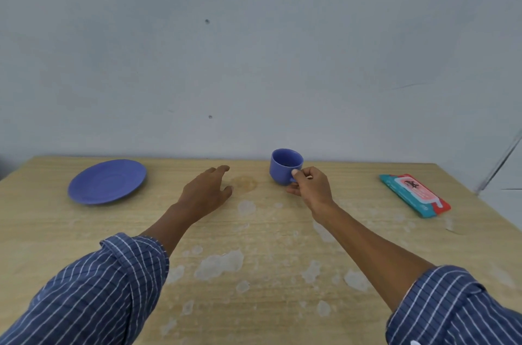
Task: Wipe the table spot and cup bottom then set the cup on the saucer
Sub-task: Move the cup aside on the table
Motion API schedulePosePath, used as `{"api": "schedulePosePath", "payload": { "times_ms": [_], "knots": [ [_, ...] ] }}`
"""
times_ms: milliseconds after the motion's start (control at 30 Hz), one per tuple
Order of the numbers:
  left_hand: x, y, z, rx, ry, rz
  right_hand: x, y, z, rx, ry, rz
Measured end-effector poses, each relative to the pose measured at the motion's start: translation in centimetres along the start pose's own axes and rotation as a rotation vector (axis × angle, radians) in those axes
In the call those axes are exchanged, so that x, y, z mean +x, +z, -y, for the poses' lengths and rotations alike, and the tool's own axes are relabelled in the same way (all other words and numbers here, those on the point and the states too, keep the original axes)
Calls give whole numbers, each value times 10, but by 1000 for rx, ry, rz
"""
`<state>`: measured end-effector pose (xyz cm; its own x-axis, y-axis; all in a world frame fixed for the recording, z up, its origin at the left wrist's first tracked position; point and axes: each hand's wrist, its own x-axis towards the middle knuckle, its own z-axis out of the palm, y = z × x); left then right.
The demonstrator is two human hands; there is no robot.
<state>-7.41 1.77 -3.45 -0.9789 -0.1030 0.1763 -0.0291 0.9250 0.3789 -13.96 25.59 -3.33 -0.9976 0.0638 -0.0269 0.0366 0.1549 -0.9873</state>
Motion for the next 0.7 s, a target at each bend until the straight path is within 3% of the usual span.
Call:
{"api": "schedulePosePath", "payload": {
  "times_ms": [400, 567, 700],
  "knots": [
    [0, 3, -14, -30, 29, -13, -2, -2, -8, -10, 25, 4],
    [0, 7, -43, -102, 115, -164, -8, -20, -3, -47, 30, 54],
    [3, 15, -83, -173, 228, -257, -3, -62, -1, -233, -34, 0]
  ]
}}
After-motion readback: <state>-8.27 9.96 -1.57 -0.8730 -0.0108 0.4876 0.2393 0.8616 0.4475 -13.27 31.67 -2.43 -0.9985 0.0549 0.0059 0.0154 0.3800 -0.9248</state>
